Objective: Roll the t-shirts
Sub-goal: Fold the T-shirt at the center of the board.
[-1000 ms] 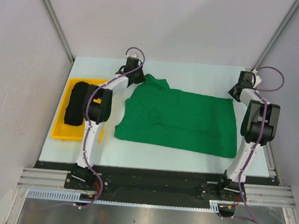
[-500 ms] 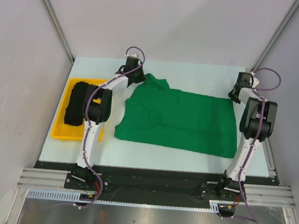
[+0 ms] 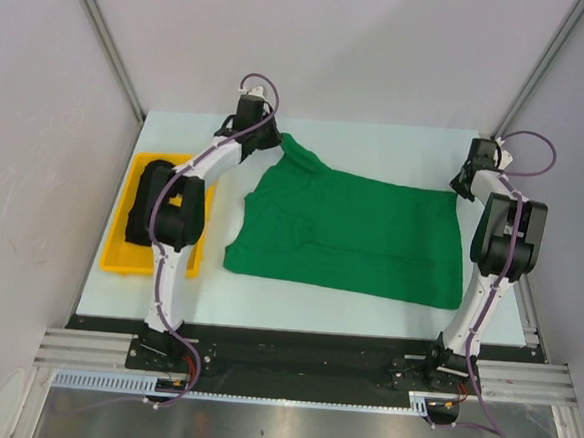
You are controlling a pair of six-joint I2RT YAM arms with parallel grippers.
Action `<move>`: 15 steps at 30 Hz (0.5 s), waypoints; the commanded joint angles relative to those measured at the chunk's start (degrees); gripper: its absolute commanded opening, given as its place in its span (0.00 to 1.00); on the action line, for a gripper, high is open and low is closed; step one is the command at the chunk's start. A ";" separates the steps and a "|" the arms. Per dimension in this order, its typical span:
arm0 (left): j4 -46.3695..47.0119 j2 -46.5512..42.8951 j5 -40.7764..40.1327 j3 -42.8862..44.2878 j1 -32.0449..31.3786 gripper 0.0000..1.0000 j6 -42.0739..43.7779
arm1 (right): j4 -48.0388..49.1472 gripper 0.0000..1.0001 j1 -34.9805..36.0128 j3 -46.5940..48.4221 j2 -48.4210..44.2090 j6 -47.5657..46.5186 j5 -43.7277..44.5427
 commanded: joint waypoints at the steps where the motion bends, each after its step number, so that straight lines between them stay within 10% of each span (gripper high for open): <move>1: 0.09 -10.01 -0.78 -4.54 0.32 0.00 2.60 | 0.40 0.00 -0.46 -1.12 -8.71 0.40 2.93; 15: -0.79 -36.19 0.98 -35.82 -2.49 0.00 -3.19 | -5.84 0.00 -0.81 -14.83 -24.36 2.77 3.20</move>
